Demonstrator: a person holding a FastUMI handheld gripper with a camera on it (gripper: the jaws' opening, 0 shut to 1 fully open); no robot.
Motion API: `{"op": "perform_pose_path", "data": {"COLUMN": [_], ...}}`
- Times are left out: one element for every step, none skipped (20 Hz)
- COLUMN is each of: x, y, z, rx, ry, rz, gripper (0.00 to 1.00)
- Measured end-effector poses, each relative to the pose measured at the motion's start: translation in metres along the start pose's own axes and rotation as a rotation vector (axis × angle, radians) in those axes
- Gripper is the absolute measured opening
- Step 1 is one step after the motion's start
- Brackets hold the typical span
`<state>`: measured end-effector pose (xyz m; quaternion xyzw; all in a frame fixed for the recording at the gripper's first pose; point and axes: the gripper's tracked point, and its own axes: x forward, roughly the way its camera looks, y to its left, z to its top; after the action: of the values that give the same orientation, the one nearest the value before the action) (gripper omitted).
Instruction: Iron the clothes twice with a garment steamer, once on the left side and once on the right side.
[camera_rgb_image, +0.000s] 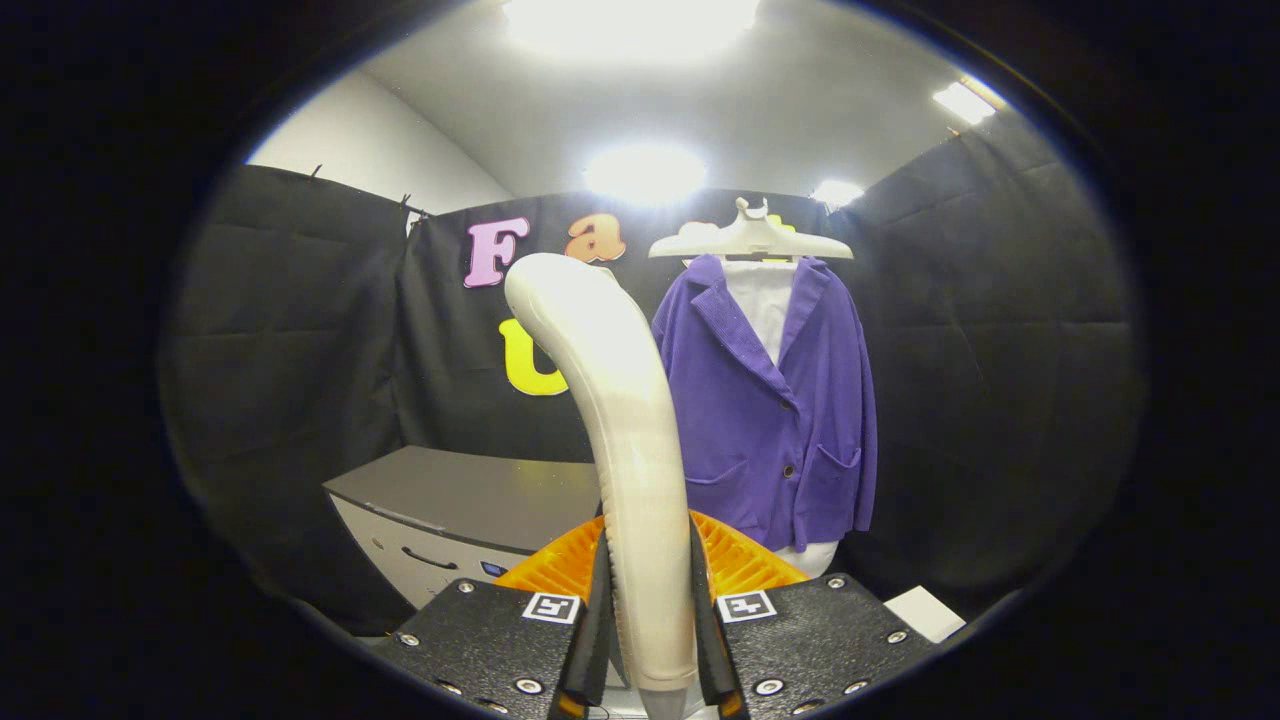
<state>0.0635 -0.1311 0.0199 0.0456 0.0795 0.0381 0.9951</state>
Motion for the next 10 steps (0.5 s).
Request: {"op": "perform_pose_path", "data": {"x": [0.002, 0.006, 0.010, 0.016, 0.023, 0.030, 0.036, 0.043, 0.049, 0.056], "y": [0.002, 0.001, -0.001, -0.003, -0.005, -0.004, -0.001, 0.003, 0.006, 0.009], "z": [0.006, 0.011, 0.014, 0.015, 0.017, 0.017, 0.017, 0.017, 0.017, 0.016], "rx": [0.004, 0.004, 0.001, -0.004, -0.004, 0.000, 0.010, 0.016, 0.012, 0.005], "ry": [-0.014, -0.025, -0.033, -0.035, -0.039, -0.040, -0.037, -0.036, -0.037, -0.033], "rz": [0.003, 0.000, -0.008, -0.017, -0.028, -0.032, -0.029, -0.027, -0.031, -0.038], "gripper": [0.35, 0.35, 0.35, 0.35, 0.35, 0.36, 0.35, 0.35, 0.36, 0.36]}}
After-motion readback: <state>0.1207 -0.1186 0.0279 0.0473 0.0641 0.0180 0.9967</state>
